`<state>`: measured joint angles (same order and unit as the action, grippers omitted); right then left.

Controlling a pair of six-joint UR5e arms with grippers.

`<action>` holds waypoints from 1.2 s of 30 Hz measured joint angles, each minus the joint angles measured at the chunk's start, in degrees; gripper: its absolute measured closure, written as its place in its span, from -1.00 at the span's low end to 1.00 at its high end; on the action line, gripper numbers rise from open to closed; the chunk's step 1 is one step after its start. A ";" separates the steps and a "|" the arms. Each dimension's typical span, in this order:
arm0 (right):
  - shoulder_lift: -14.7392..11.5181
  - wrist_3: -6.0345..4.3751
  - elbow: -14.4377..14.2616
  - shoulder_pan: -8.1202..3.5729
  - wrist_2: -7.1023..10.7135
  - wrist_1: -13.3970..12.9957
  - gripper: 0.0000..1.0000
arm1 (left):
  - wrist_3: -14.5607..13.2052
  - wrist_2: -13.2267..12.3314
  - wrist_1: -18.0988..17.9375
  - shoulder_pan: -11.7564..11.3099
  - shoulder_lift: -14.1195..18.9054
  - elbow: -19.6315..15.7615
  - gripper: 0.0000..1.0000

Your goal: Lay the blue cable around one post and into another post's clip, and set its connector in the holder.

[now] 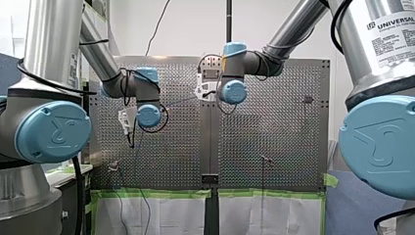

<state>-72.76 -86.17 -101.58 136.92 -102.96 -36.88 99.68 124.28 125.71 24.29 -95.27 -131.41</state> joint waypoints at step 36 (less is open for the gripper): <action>3.81 3.64 18.77 2.72 4.21 13.94 1.00 | 13.23 -14.93 17.60 -16.83 17.62 8.64 1.00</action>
<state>-68.95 -82.54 -82.81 139.64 -98.75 -22.94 112.91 109.36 143.31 7.46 -77.65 -122.76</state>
